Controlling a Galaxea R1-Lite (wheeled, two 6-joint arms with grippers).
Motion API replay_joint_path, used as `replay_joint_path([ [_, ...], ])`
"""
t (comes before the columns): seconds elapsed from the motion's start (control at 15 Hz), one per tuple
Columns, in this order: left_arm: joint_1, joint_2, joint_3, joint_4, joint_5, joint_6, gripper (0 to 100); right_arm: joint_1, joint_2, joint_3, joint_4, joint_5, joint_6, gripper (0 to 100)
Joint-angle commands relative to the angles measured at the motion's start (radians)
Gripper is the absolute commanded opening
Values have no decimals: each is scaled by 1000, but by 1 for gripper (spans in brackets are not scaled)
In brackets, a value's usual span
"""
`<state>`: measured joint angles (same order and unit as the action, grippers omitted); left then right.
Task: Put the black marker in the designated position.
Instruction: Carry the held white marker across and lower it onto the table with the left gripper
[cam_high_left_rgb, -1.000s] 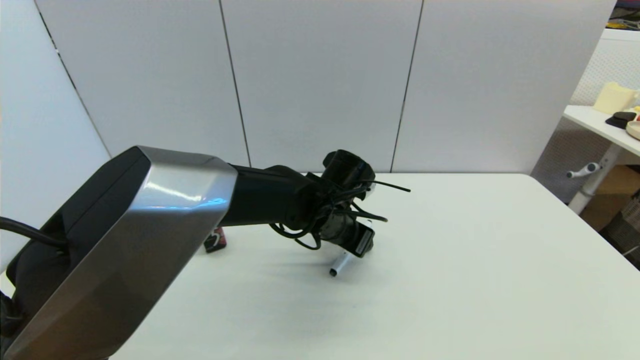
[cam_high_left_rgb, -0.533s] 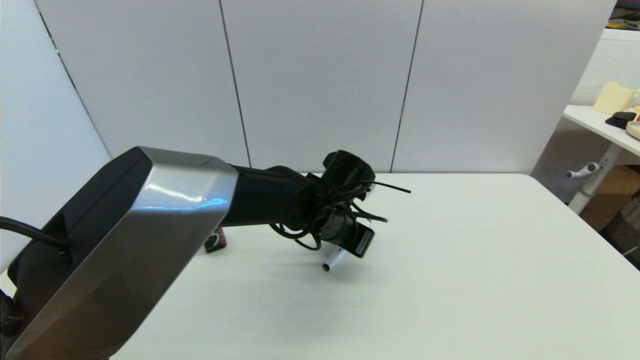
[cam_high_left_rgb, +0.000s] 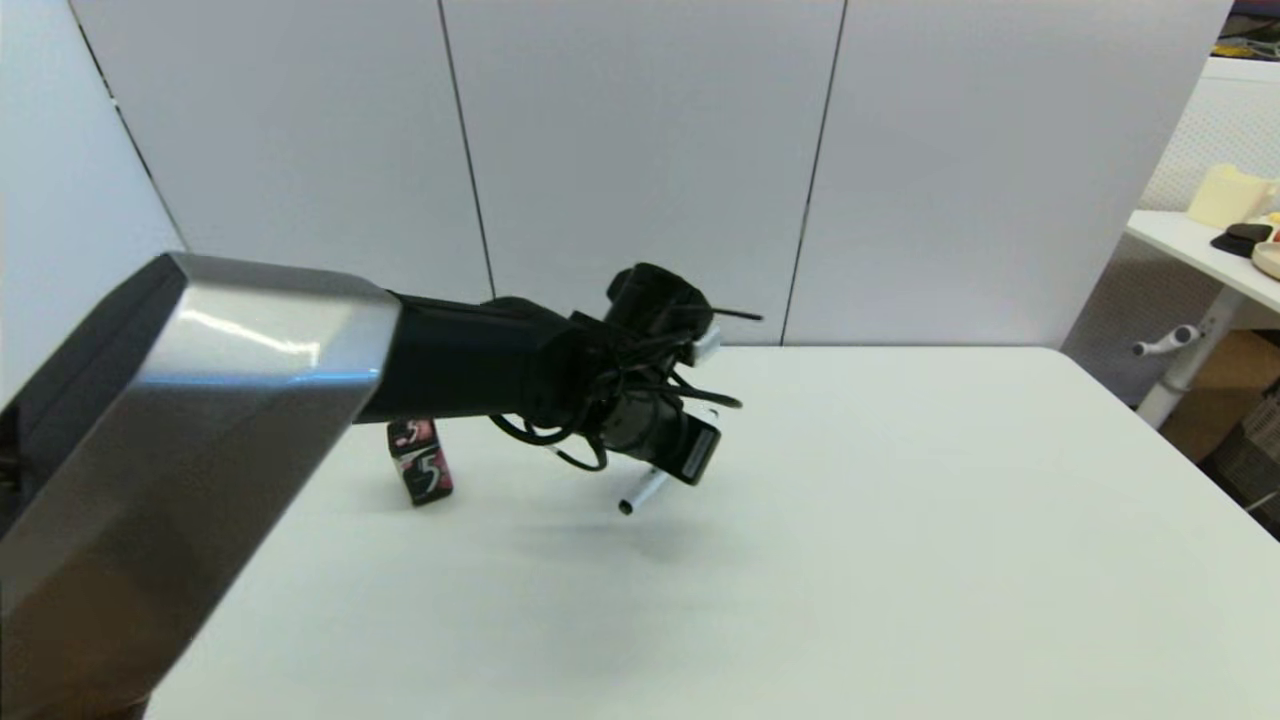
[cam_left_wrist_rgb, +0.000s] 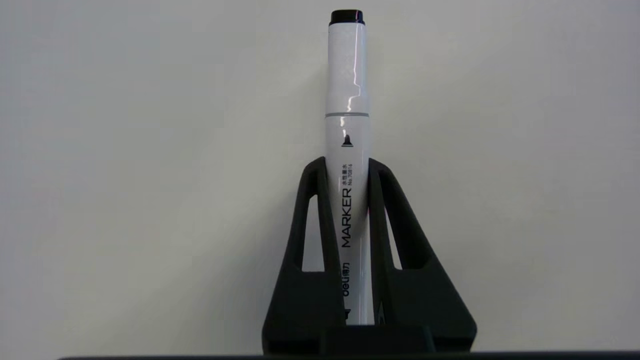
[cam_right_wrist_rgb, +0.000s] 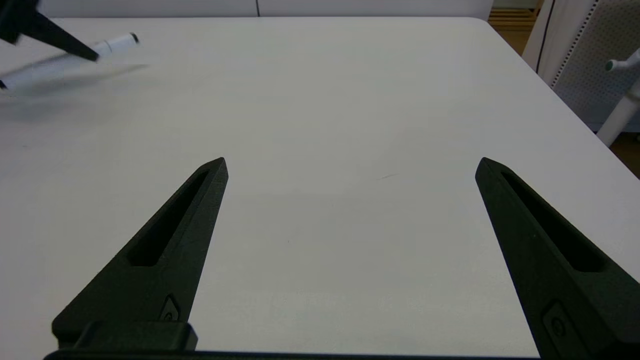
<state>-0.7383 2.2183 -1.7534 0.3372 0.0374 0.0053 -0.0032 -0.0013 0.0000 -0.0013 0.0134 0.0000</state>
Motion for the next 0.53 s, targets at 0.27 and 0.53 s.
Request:
replay_joint_path([
  [0.27,283,-278,120,40,-4,130,0,0,1,0,0,0,0,100],
  [0.53,381,-351,123,62,-7,153,0,0,1,0,0,0,0,100],
])
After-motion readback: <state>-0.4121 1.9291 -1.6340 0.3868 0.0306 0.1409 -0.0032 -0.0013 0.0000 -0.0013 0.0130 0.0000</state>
